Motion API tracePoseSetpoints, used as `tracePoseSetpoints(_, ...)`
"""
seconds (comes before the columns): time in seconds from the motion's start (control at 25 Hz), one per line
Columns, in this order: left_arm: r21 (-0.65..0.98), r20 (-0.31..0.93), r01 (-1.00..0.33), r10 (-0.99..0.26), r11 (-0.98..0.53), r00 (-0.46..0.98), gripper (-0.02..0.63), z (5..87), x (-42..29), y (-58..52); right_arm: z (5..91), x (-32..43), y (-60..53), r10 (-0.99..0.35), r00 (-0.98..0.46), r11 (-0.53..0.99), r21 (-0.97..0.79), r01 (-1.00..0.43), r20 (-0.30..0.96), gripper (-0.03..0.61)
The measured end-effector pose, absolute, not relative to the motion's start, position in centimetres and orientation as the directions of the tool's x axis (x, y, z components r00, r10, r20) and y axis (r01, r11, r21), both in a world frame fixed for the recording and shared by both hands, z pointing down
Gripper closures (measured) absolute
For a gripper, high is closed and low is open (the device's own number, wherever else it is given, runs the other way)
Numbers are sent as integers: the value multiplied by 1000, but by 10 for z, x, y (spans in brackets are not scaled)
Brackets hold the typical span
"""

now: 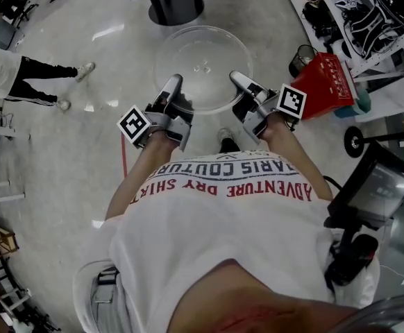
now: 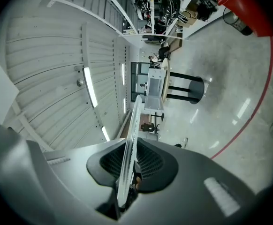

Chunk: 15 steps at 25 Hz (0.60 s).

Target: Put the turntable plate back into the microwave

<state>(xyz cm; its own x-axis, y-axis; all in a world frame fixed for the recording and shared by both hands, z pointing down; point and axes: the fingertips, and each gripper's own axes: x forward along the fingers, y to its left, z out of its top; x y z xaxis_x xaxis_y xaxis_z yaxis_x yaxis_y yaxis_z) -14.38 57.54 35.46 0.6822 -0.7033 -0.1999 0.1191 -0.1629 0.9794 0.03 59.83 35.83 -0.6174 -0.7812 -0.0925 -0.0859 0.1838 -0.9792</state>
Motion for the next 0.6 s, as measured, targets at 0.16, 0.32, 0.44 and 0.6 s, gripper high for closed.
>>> tracePoseSetpoints(0.16,984,-178,115,-726,-136,665,588,361,-90,474,363,55,494,-767,-638,163,-982,-92,-68,543)
tracePoseSetpoints(0.32,984,-177,105,-746,-143,642,588,349,-32,365,355,114,380,-746,-663,163,-982,-92,-62,543)
tracePoseSetpoints(0.44,978,-206,113,-757,-173,620,588,354,-25,343,357,122,354,-726,-683,198,-975,-100,-77,543)
tracePoseSetpoints(0.6,975,-222,113,-770,-193,598,588,353,-17,298,355,129,306,-709,-699,217,-972,-89,-94,543)
